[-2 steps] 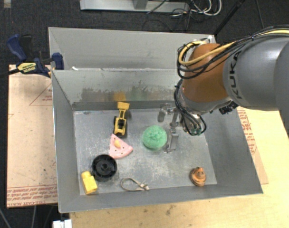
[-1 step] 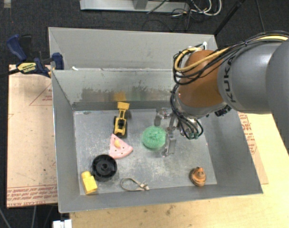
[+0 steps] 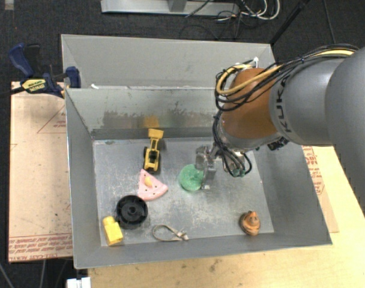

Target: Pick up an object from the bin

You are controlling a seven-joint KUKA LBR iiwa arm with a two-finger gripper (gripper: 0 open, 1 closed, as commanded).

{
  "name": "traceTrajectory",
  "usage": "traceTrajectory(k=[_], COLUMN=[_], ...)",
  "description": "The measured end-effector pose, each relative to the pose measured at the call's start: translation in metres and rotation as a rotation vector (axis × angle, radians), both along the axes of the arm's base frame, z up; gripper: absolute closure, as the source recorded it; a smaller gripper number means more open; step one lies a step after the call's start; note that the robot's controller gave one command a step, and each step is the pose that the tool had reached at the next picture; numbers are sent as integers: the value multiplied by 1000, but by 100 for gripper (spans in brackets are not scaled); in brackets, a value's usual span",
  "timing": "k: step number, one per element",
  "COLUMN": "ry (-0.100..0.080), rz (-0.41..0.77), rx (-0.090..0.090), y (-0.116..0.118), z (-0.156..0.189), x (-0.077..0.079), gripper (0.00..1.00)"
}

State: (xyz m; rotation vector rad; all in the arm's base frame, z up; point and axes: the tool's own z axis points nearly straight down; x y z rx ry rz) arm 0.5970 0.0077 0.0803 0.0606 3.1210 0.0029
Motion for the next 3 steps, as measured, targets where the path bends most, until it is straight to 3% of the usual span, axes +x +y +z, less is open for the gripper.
traceTrajectory(k=[2, 3], ry=[4, 17], rz=[0, 1], rx=[0, 0], y=[0, 0], z=[3, 19], x=[-1, -3], gripper=[100, 100])
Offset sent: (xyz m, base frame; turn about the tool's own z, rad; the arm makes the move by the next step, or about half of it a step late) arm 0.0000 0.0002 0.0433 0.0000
